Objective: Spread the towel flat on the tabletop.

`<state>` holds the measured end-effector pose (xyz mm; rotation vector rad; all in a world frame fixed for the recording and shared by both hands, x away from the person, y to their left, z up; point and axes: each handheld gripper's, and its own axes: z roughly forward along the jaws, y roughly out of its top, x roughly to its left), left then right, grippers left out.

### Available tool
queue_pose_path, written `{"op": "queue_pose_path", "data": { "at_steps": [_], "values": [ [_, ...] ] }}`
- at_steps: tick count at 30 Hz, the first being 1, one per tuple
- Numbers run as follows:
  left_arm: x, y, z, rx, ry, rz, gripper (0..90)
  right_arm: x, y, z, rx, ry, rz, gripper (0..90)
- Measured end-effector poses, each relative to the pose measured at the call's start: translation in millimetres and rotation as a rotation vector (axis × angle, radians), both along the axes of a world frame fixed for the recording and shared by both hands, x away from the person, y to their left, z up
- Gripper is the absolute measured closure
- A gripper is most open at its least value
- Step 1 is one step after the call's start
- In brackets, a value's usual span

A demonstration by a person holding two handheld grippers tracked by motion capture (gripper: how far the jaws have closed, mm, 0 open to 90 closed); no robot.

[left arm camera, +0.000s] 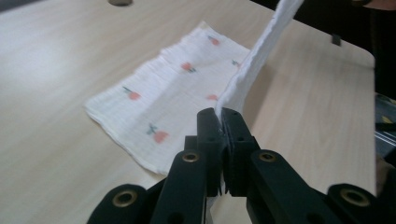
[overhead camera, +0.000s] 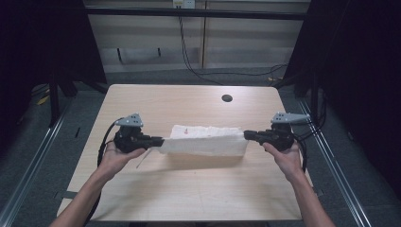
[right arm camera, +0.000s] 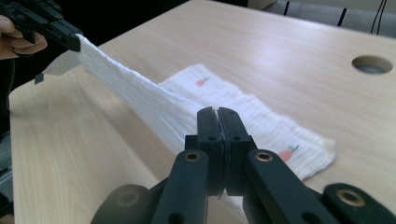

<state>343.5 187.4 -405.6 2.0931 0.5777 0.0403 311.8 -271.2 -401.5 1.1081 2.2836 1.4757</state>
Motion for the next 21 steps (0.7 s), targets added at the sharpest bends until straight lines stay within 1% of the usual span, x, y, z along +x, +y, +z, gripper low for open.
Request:
{"op": "queue_pose_path", "data": {
  "at_steps": [2,5,7,10,11,13,15,16,17,18,19,21],
  "values": [
    [-8.0,-0.4,-7.1,0.008,0.012,-0.014,87.5,-7.0,-0.1,-6.3,-0.006,0.009,0.003,88.9],
    [-18.2,0.3,-15.3,0.012,0.022,-0.026,87.5,-18.9,0.3,-13.1,-0.001,0.013,0.012,88.9],
    [-24.8,2.3,-21.1,0.005,0.032,-0.031,87.5,-25.4,2.0,-18.5,-0.016,0.021,0.021,88.9],
    [-34.5,3.6,-30.0,0.019,0.046,-0.043,87.4,-36.6,3.9,-28.5,-0.032,0.037,0.036,88.8],
    [-36.6,4.1,-32.0,0.019,0.055,-0.048,87.5,-39.3,4.0,-31.9,-0.041,0.042,0.038,88.9],
    [-40.2,3.6,-34.7,0.024,0.059,-0.057,87.4,-44.3,3.8,-37.1,-0.036,0.054,0.038,88.8],
    [-44.6,2.3,-38.5,0.042,0.065,-0.072,87.4,-50.8,3.6,-39.7,-0.029,0.052,0.038,88.8],
    [-46.1,2.3,-40.4,0.040,0.073,-0.074,87.4,-53.7,4.2,-40.8,-0.033,0.053,0.039,88.8],
    [-48.8,2.8,-43.5,0.044,0.073,-0.074,87.4,-56.2,4.8,-42.0,-0.036,0.055,0.040,88.8],
    [-51.2,3.3,-46.2,0.046,0.075,-0.072,87.3,-60.2,5.7,-44.4,-0.044,0.061,0.049,88.8],
    [-52.7,3.4,-48.5,0.041,0.086,-0.070,87.4,-63.6,6.3,-46.7,-0.062,0.065,0.055,88.7],
    [-56.3,3.0,-54.1,0.053,0.097,-0.082,87.3,-69.1,6.3,-51.1,-0.063,0.076,0.056,88.7]
  ]
}}
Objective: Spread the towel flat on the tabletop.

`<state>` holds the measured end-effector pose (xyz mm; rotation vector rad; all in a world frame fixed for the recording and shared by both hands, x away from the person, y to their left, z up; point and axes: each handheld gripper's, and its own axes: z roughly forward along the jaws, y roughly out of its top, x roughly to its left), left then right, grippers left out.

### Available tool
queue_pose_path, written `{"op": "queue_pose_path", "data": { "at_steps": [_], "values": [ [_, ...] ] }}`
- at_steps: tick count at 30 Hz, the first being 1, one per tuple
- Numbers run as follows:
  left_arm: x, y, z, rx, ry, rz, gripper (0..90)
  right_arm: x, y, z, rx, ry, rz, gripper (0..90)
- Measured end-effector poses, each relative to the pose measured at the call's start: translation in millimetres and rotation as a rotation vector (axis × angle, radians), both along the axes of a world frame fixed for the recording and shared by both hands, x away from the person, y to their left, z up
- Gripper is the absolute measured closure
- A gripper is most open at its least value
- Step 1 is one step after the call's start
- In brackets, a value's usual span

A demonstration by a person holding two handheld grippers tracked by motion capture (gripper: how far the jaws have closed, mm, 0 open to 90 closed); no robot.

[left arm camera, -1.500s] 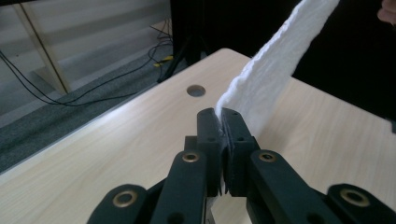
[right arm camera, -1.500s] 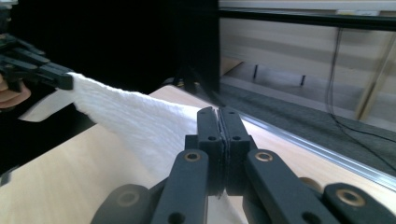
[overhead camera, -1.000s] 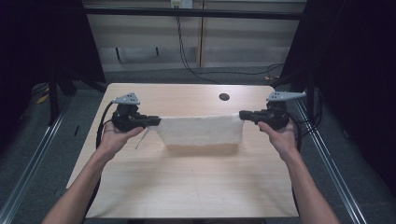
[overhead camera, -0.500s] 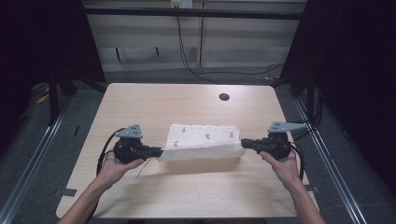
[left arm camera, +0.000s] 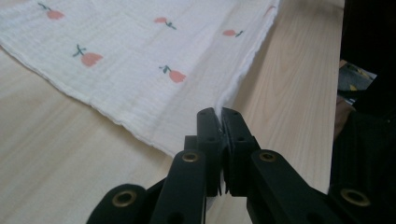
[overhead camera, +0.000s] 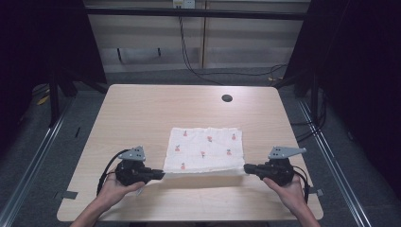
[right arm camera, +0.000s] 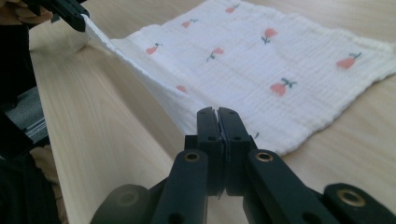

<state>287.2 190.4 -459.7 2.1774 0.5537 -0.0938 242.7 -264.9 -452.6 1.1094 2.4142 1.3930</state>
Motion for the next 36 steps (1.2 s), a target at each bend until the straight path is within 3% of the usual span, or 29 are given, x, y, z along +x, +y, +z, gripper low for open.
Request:
{"op": "queue_pose_path", "data": {
  "at_steps": [3,11,16,18,20,23,28,30,36],
  "values": [
    [-4.2,-4.0,-7.0,0.032,0.012,-0.020,87.2,-6.0,-0.5,-7.0,-0.016,0.016,0.001,88.6],
    [-10.6,-9.4,-21.0,0.068,0.053,-0.048,86.3,-19.6,0.3,-18.5,-0.048,0.051,0.016,87.3],
    [-12.6,-10.2,-21.5,0.065,0.071,-0.053,80.7,-27.5,-1.6,-19.1,-0.046,0.051,0.018,81.6],
    [-12.6,-9.7,-18.9,0.036,0.068,-0.048,78.2,-29.1,-3.0,-17.8,-0.035,0.049,0.023,79.6],
    [-9.9,-9.0,-15.1,0.040,0.055,-0.038,75.7,-29.6,-4.2,-16.7,-0.028,0.045,0.023,78.0],
    [-1.7,-9.6,-10.1,-0.010,0.054,-0.030,73.2,-24.3,-4.7,-16.0,-0.043,0.039,0.002,75.0],
    [4.8,-11.1,0.1,-0.029,0.052,-0.007,66.8,-9.9,1.8,-15.9,-0.065,0.037,-0.003,72.5],
    [9.4,-13.1,0.7,-0.018,0.028,0.011,68.2,-2.8,5.7,-16.8,-0.073,0.032,-0.003,71.0],
    [37.6,-25.6,-12.4,0.041,0.031,0.037,74.7,23.0,18.5,-18.8,-0.100,0.021,-0.021,69.2]
  ]
}}
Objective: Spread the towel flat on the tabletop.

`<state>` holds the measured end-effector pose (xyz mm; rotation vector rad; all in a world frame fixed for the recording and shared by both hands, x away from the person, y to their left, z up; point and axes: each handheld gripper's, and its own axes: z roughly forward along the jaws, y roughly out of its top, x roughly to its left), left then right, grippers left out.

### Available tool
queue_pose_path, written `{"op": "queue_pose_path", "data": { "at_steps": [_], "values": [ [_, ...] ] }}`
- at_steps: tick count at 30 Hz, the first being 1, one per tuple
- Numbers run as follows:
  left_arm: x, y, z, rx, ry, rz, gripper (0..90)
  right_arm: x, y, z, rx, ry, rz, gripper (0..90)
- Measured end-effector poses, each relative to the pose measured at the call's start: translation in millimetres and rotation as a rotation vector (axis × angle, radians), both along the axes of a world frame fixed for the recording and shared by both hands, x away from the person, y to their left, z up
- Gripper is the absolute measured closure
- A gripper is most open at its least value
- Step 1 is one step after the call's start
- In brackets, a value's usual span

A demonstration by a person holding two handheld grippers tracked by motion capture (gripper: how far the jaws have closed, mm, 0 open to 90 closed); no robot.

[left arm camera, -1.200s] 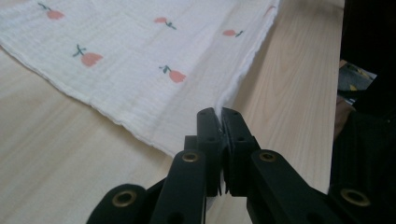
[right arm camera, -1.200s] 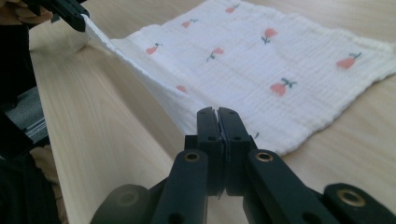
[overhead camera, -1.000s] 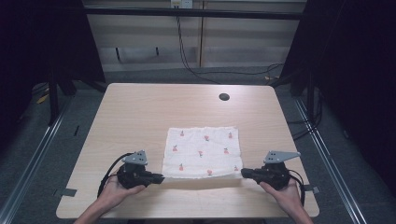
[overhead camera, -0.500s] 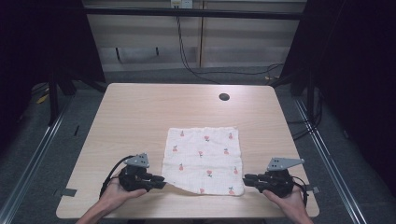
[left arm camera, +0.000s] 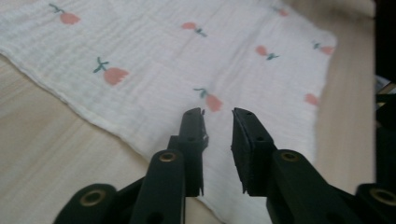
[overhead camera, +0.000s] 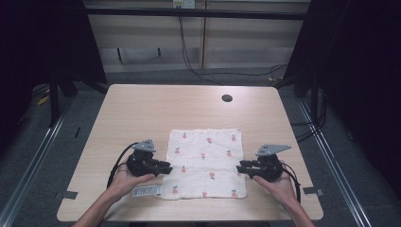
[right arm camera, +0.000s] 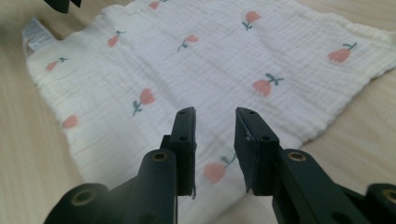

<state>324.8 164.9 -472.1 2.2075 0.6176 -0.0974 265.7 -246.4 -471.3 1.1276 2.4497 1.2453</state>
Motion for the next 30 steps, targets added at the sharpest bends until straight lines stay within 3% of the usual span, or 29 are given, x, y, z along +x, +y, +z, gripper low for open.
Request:
{"op": "queue_pose_path", "data": {
  "at_steps": [4,8,9,15,18,21,25,30],
  "values": [
    [20.2,-10.6,-9.5,0.004,0.017,0.040,75.7,20.4,8.3,-4.4,-0.026,0.009,-0.002,69.1],
    [30.7,-16.6,-22.3,0.024,0.043,0.049,69.8,38.8,16.5,-11.5,-0.038,0.020,-0.010,66.4],
    [30.7,-18.5,-25.4,0.041,0.037,0.043,68.0,42.0,17.6,-13.5,-0.040,0.022,-0.013,65.3],
    [28.0,-15.8,-26.3,0.046,0.019,0.031,66.6,49.4,17.5,-23.5,-0.061,0.025,-0.038,61.1],
    [24.9,-13.2,-25.5,0.060,0.011,0.021,69.8,50.3,18.8,-27.2,-0.092,0.023,-0.047,61.0],
    [20.6,-11.3,-25.2,0.081,-0.023,0.027,75.0,48.5,22.1,-29.6,-0.112,0.021,-0.038,60.9],
    [14.1,-11.3,-23.9,0.118,-0.062,0.022,83.5,45.4,26.0,-29.4,-0.153,-0.008,-0.038,67.9],
    [9.4,-11.7,-24.0,0.117,-0.064,0.023,89.4,43.5,28.2,-29.5,-0.151,-0.010,-0.019,87.1]
  ]
}}
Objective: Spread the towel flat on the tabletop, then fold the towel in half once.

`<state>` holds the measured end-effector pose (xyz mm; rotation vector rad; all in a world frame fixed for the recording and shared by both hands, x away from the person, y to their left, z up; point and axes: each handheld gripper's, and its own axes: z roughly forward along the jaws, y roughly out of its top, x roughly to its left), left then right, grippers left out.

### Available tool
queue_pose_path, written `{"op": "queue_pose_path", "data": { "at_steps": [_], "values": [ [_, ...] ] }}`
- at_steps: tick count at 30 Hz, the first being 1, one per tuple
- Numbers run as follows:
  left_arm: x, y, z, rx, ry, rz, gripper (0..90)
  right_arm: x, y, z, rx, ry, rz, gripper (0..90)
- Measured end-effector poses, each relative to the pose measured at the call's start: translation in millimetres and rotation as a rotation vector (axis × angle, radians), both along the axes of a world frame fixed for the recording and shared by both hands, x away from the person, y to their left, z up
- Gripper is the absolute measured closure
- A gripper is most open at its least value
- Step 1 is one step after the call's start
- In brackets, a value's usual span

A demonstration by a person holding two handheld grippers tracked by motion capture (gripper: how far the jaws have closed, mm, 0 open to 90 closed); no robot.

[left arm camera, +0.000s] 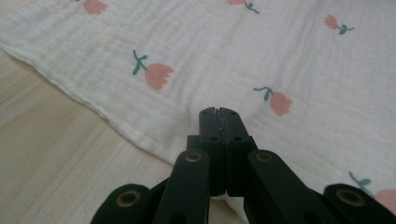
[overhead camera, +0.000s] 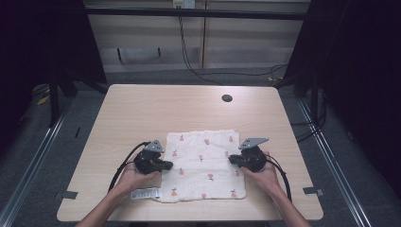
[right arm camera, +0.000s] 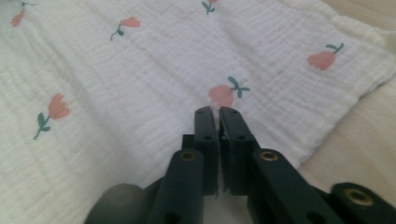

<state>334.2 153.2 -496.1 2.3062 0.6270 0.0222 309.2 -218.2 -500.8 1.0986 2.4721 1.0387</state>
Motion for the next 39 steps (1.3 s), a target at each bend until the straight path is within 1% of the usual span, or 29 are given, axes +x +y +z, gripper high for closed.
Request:
{"op": "queue_pose_path", "data": {
  "at_steps": [1,3,4,6,7,10,11,13,14,15,16,17,18,19,20,21,22,23,24,26,27,29,30,33,36,37,39],
  "values": [
    [-0.8,0.5,0.2,0.004,0.000,-0.007,89.5,-0.5,0.7,-0.2,0.005,0.003,0.005,88.0],
    [-2.0,2.2,-0.2,-0.010,0.022,-0.010,89.7,-1.5,1.4,-0.2,0.007,0.003,0.014,88.7],
    [-3.1,2.9,-0.2,-0.014,0.029,-0.009,89.7,-2.5,1.6,0.1,0.010,0.010,0.016,88.9],
    [-4.8,4.3,0.1,-0.014,0.036,-0.017,89.7,-4.5,1.7,0.2,0.013,0.011,0.024,89.1],
    [-5.6,4.6,-0.3,-0.016,0.032,-0.017,89.7,-6.2,1.7,0.2,0.023,0.020,0.027,89.1],
    [-7.5,5.6,-0.3,-0.021,0.044,-0.016,89.7,-13.0,0.3,1.2,0.020,0.032,0.036,89.2],
    [-8.3,5.5,-0.4,-0.026,0.053,-0.018,89.7,-15.0,-0.3,1.0,0.026,0.032,0.041,89.2],
    [-11.4,5.0,0.6,-0.016,0.054,-0.030,89.6,-18.8,-0.8,1.8,0.018,0.038,0.043,89.1],
    [-13.5,3.8,0.5,-0.016,0.049,-0.023,89.6,-19.5,-1.2,2.0,0.015,0.036,0.051,88.9],
    [-13.5,4.0,1.0,-0.005,0.042,-0.034,89.5,-20.2,-1.3,1.9,0.015,0.034,0.053,88.7],
    [-14.3,3.5,0.7,-0.014,0.050,-0.032,89.5,-20.5,-1.5,1.9,0.018,0.037,0.055,88.1],
    [-14.2,3.7,0.9,-0.010,0.051,-0.032,89.3,-20.6,-1.7,2.1,0.019,0.040,0.058,86.5],
    [-13.6,4.1,0.4,-0.020,0.057,-0.036,88.9,-20.9,-1.8,2.8,0.016,0.042,0.056,83.6],
    [-12.9,4.7,0.3,-0.027,0.066,-0.042,88.0,-21.0,-2.2,3.0,0.029,0.045,0.051,82.1],
    [-12.4,5.5,0.8,-0.021,0.057,-0.037,87.1,-20.1,-2.8,3.1,0.042,0.037,0.054,80.0],
    [-12.1,5.8,0.9,-0.028,0.058,-0.030,84.2,-19.6,-4.2,5.2,0.049,0.033,0.045,79.1],
    [-11.0,6.9,1.6,-0.042,0.073,-0.036,82.8,-19.3,-5.3,6.8,0.066,0.035,0.041,78.3],
    [-10.5,7.0,2.1,-0.053,0.069,-0.025,80.9,-18.6,-7.3,9.5,0.079,0.026,0.035,77.0],
    [-8.7,8.2,3.6,-0.052,0.063,-0.024,78.8,-18.0,-8.9,11.4,0.088,0.018,0.030,76.7],
    [-6.3,9.9,4.8,-0.076,0.070,-0.005,76.9,-16.5,-11.4,14.5,0.096,0.013,0.025,75.0],
    [-5.0,10.9,5.3,-0.081,0.068,0.010,75.7,-15.7,-12.7,16.4,0.100,0.009,0.019,75.0],
    [-1.3,14.4,5.7,-0.090,0.075,0.022,74.1,-13.0,-15.7,20.1,0.118,0.000,0.009,74.9],
    [-0.1,15.6,5.3,-0.091,0.075,0.025,73.4,-10.7,-17.5,22.3,0.123,-0.010,0.004,73.9],
    [5.3,19.9,3.1,-0.100,0.089,0.048,71.0,-5.1,-20.3,25.5,0.140,-0.020,-0.007,72.6],
    [9.4,25.1,3.3,-0.104,0.096,0.077,69.2,0.1,-22.3,27.4,0.142,-0.017,-0.019,70.2],
    [10.3,26.6,3.5,-0.113,0.092,0.089,68.8,1.1,-22.6,28.5,0.141,-0.015,-0.021,69.6],
    [12.7,27.7,4.2,-0.099,0.087,0.097,67.7,2.6,-23.5,30.9,0.139,-0.023,-0.018,69.0]
  ]
}}
